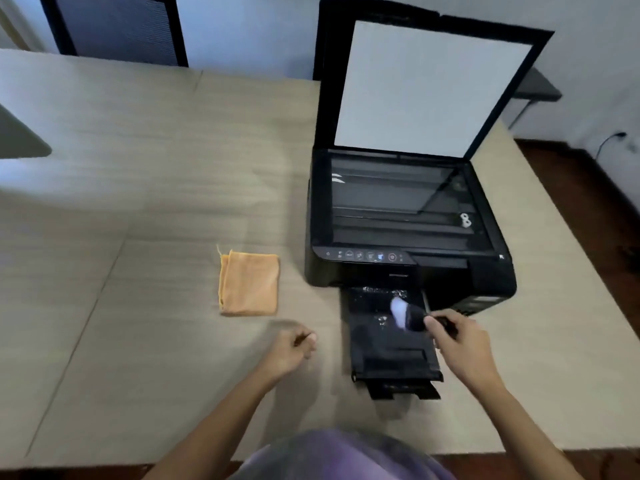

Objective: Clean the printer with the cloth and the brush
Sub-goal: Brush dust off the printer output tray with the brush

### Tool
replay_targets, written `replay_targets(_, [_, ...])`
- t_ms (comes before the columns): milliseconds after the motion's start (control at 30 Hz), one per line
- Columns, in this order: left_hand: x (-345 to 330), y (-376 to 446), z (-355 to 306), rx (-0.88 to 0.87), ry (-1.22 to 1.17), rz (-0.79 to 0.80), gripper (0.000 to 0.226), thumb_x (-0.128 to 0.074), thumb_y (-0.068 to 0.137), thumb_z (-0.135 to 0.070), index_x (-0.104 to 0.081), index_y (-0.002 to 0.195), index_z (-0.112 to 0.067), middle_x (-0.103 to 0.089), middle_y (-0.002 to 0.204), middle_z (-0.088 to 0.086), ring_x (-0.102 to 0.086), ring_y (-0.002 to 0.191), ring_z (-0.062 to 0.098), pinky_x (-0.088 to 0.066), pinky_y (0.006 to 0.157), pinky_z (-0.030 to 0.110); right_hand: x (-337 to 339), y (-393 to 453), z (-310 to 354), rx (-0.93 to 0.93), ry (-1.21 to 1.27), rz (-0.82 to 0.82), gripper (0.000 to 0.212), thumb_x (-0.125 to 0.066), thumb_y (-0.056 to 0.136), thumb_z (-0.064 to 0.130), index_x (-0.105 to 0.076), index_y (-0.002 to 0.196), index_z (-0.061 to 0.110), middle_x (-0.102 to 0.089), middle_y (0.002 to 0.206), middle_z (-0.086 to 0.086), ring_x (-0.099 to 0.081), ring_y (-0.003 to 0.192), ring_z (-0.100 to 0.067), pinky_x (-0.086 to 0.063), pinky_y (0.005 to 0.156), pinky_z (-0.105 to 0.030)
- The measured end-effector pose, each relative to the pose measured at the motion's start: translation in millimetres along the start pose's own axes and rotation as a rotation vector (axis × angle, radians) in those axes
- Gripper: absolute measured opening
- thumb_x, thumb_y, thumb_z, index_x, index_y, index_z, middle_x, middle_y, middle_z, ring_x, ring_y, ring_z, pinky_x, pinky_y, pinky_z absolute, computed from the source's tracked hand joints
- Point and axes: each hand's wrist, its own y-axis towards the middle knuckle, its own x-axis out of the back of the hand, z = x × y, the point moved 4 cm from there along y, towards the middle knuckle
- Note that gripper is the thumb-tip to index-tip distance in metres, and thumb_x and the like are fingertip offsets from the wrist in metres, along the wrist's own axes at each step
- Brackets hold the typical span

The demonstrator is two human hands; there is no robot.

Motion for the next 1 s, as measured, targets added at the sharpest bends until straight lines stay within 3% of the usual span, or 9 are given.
replay_targets(100, [-59, -6, 11, 0.226, -0.080, 0.266, 0.017, -0.046, 0.100, -0.023, -0.056, 0.089, -0.016, -0.050, 0.062, -0.007, -0.042, 0.049, 0.003, -0.034, 0.042, 0.012, 21, -4, -26, -0.069, -0.106, 0.010, 0.009, -0.067, 0.081, 0.020, -0.069, 0.073, 0.020, -0.068, 0.066, 0.003, -0.060, 0.063, -0.009, -0.039, 0.057, -0.014])
replay_targets(267, [-90, -4, 12, 0.239, -0.025, 0.170, 0.037, -0.049, 0.099, -0.018, -0.054, 0.063, -0.020, -0.052, 0.044, -0.012, -0.046, 0.048, 0.003, -0.038, 0.051, 0.017, -51, -30, -19, 0.091, -0.172, 0.499, 0.015, -0.063, 0.079, 0.029, -0.064, 0.069, 0.018, -0.065, 0.070, 0.005, -0.060, 0.069, -0.007, -0.036, 0.060, -0.021])
replay_targets(367, [-96, -9, 10, 0.264, -0.011, 0.120, 0.036, -0.052, 0.098, -0.011, -0.049, 0.062, -0.018, -0.047, 0.052, -0.006, -0.048, 0.041, -0.005, -0.040, 0.046, 0.009, -17, -19, -48, -0.019, -0.489, 0.403, 0.012, -0.057, 0.077, 0.025, -0.052, 0.072, 0.015, -0.065, 0.082, -0.014, -0.061, 0.084, -0.034, -0.034, 0.060, -0.030])
replay_targets(433, [-94, -11, 11, 0.268, -0.021, 0.091, 0.034, -0.055, 0.096, -0.017, -0.050, 0.063, -0.020, -0.046, 0.056, -0.005, -0.047, 0.049, 0.000, -0.040, 0.051, 0.013, 20, -9, -60, -0.077, -0.601, 0.271, 0.018, -0.057, 0.077, 0.022, -0.046, 0.067, 0.012, -0.061, 0.077, -0.015, -0.058, 0.075, -0.037, -0.037, 0.056, -0.031])
replay_targets(567, [-96, -16, 15, 0.279, -0.046, 0.026, 0.031, -0.058, 0.094, -0.024, -0.055, 0.063, -0.022, -0.047, 0.054, -0.009, -0.045, 0.057, 0.008, -0.043, 0.062, 0.023, 13, 10, -37, -0.087, -0.374, 0.010, 0.023, -0.057, 0.087, 0.025, -0.053, 0.076, 0.005, -0.064, 0.075, -0.024, -0.060, 0.075, -0.043, -0.038, 0.057, -0.037])
replay_targets(700, [-102, -27, 10, 0.243, -0.059, -0.060, 0.030, -0.057, 0.095, -0.020, -0.057, 0.066, -0.021, -0.054, 0.054, -0.010, -0.054, 0.059, 0.007, -0.045, 0.057, 0.016, -68, 6, 17, 0.120, -0.344, 0.280, 0.024, -0.047, 0.093, 0.026, -0.056, 0.106, 0.007, -0.069, 0.096, -0.022, -0.064, 0.091, -0.041, -0.049, 0.070, -0.041])
replay_targets(800, [-102, -29, 9, 0.210, -0.079, -0.095, 0.024, -0.059, 0.094, -0.018, -0.063, 0.071, -0.014, -0.060, 0.052, -0.009, -0.056, 0.053, 0.003, -0.040, 0.047, 0.009, -78, -9, 45, 0.346, -0.165, 0.388, 0.019, -0.049, 0.092, 0.027, -0.054, 0.092, 0.009, -0.067, 0.085, -0.021, -0.062, 0.080, -0.042, -0.047, 0.064, -0.041])
replay_targets(900, [-107, -30, 10, 0.265, -0.151, -0.093, 0.018, -0.056, 0.096, -0.023, -0.061, 0.079, -0.016, -0.061, 0.066, -0.007, -0.059, 0.058, 0.002, -0.044, 0.053, 0.010, -27, 33, 5, 0.150, -0.161, -0.052, 0.016, -0.054, 0.090, 0.018, -0.058, 0.087, 0.002, -0.068, 0.077, -0.025, -0.063, 0.076, -0.044, -0.048, 0.061, -0.041])
replay_targets(1000, [-112, -31, 12, 0.290, -0.198, -0.061, 0.021, -0.052, 0.098, -0.018, -0.056, 0.077, -0.017, -0.061, 0.053, -0.014, -0.059, 0.048, -0.009, -0.045, 0.059, 0.017, -14, 59, -30, -0.184, -0.282, -0.052, 0.018, -0.050, 0.092, 0.012, -0.061, 0.099, 0.000, -0.069, 0.090, -0.027, -0.064, 0.087, -0.044, -0.048, 0.068, -0.040])
